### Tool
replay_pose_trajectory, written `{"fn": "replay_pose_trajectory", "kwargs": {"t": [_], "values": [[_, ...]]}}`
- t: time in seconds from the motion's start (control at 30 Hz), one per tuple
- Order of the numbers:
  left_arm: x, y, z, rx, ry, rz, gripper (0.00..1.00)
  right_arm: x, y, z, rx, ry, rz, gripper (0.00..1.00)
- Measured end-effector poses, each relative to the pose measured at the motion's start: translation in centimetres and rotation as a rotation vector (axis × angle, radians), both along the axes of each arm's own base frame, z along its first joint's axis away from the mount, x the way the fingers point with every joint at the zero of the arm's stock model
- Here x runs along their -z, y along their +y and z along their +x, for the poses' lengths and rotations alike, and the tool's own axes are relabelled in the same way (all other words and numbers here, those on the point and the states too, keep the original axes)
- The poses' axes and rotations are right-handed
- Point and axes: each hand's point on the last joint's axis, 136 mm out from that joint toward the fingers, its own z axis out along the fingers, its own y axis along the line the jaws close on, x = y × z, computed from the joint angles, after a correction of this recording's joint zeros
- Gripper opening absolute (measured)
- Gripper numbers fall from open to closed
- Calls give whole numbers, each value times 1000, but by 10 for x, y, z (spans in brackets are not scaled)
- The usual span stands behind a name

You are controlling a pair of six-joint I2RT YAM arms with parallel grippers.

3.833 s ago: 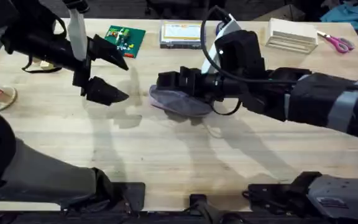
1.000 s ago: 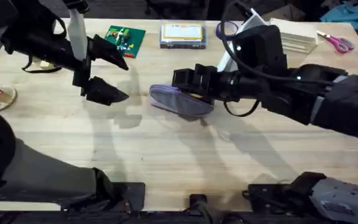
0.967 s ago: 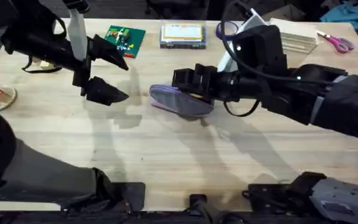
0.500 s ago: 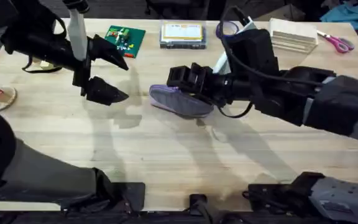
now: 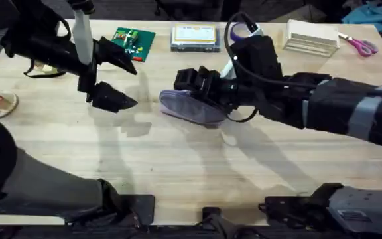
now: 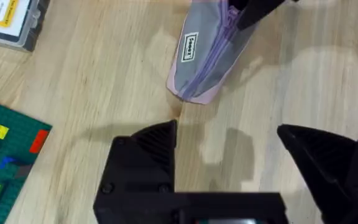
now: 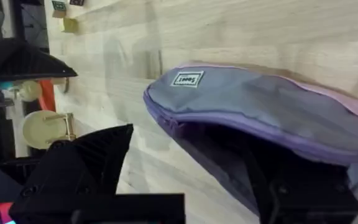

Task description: Unzip the bag, pick up the pens from the table one at a time and place them inside, then zip the bag closed.

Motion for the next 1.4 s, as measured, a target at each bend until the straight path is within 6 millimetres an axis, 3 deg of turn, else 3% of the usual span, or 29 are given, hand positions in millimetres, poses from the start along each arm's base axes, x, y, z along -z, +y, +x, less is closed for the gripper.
{"fn": "replay_pose_trajectory", "kwargs": {"t": [0.4, 0.7, 1.13, 1.4], "values": [[0, 0, 0, 0, 0, 0, 993, -7, 15, 7, -21, -35, 68, 997], [0, 0, 0, 0, 0, 0, 993, 0, 27, 12, -38, -22, 110, 997], [0, 0, 0, 0, 0, 0, 993, -24, 42, 14, -95, -83, 210, 997], [0, 0, 0, 0, 1, 0, 993, -26, 45, 9, -141, -97, 215, 997]]}}
